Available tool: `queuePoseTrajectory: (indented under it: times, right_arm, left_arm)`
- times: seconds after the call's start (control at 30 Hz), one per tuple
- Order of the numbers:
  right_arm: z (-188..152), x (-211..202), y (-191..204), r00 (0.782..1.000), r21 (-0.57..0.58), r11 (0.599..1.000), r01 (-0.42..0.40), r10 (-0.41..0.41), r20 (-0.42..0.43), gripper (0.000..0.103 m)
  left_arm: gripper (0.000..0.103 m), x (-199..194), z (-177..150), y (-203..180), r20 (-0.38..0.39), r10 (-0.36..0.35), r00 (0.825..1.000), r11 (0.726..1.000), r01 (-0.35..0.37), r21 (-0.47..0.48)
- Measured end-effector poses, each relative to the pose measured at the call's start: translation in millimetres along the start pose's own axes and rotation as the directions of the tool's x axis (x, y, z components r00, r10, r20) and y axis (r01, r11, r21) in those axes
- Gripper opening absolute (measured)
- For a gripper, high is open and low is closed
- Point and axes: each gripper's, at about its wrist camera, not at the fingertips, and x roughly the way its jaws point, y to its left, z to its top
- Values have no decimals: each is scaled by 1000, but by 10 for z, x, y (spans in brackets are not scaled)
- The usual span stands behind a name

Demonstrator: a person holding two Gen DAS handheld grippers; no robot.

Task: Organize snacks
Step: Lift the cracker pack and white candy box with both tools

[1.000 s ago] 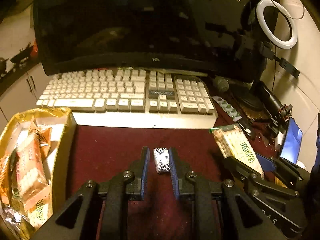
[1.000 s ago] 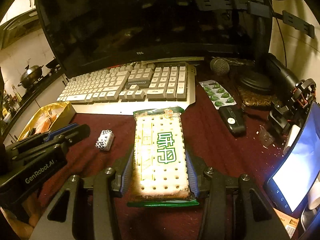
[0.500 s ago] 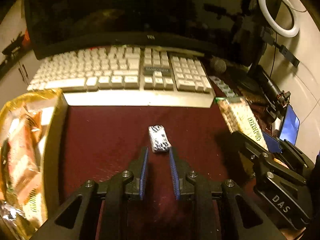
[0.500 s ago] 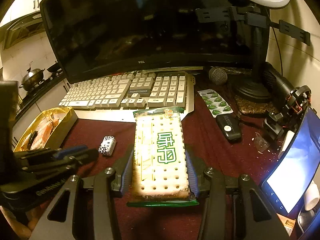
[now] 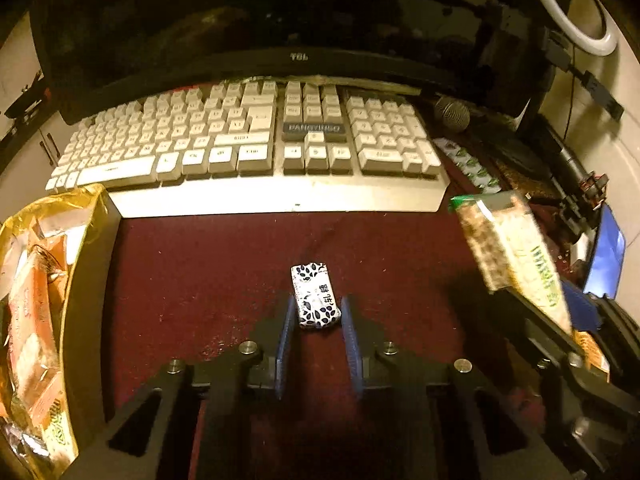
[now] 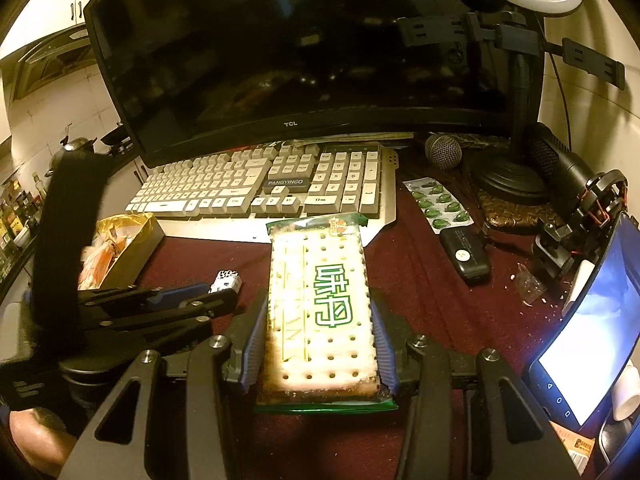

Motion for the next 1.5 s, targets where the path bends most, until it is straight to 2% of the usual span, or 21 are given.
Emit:
queuePoseTrajectory:
  times: [0.3,0.6,0.73,1.5]
  right_arm:
    - [-20,8,-16,1000,6,1000,5,-5,-1,46]
    - [-7,-7,-8,1000,3,1000,16,-16,15,46]
    - [-10,-28,1,999,0,1000,23,-23,23,46]
    - [7,-67,23,999,-9,1000,24,-23,39,46]
  left_arm:
    - [20,-37,-38,42,45,2,999,1000,-1,-13]
    - [20,-346,-82,67,160,76,984,997,-78,5]
    - [20,-428,-105,79,185,92,978,995,-95,8]
    - [20,-580,-192,46,224,120,967,992,-127,16]
